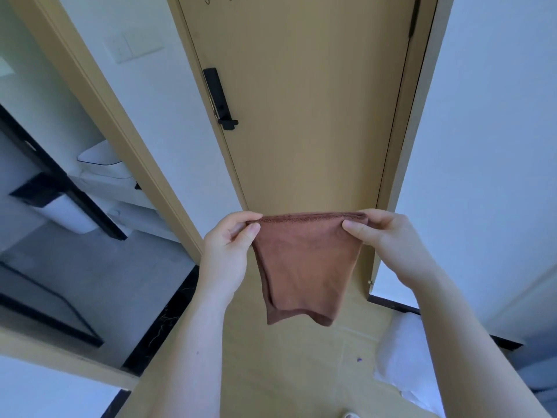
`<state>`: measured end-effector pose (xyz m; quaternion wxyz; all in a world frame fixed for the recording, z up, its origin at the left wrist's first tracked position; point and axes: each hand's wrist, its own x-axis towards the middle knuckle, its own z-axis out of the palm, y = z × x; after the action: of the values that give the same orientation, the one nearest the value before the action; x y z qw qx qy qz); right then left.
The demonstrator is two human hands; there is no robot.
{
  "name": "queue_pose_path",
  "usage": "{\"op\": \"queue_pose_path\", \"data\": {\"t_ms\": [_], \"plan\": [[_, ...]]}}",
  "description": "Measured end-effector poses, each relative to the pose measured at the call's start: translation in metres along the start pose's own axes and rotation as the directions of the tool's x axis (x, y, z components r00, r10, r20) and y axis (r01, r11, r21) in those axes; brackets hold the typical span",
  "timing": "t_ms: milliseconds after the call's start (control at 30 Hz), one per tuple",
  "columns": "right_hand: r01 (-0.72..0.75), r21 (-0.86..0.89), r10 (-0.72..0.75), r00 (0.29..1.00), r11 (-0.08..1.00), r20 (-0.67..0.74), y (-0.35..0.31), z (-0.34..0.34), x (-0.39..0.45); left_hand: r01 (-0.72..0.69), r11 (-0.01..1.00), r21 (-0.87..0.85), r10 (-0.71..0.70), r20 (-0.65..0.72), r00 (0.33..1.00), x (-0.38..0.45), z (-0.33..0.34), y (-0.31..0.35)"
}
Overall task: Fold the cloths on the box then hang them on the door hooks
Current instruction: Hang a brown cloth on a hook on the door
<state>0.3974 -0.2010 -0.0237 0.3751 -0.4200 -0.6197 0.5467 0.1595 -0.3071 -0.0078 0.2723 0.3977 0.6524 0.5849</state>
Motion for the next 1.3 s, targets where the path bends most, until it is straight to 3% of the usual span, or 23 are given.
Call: {"op": "queue_pose_path", "data": {"t_ms": [467, 1067, 1300], "plan": [[-0.008, 0.035, 0.011, 0.996, 0.999, -0.092, 0.011, 0.029, 0.146, 0.051, 0.998, -0.031, -0.053, -0.075, 0.996, 0.135, 0.019, -0.031], [0.001, 0.002, 0.000, 0.973, 1.000, -0.229, -0.032, 0.123, 0.347, -0.070, 0.994, -0.086, 0.077, 0.085, 0.993, 0.394, -0.037, -0.031], [0.028, 0.004, -0.026, 0.965, 1.000, -0.260, -0.051, 0.148, 0.402, -0.096, 0.989, -0.114, 0.106, 0.082, 0.991, 0.461, -0.048, -0.025]]}}
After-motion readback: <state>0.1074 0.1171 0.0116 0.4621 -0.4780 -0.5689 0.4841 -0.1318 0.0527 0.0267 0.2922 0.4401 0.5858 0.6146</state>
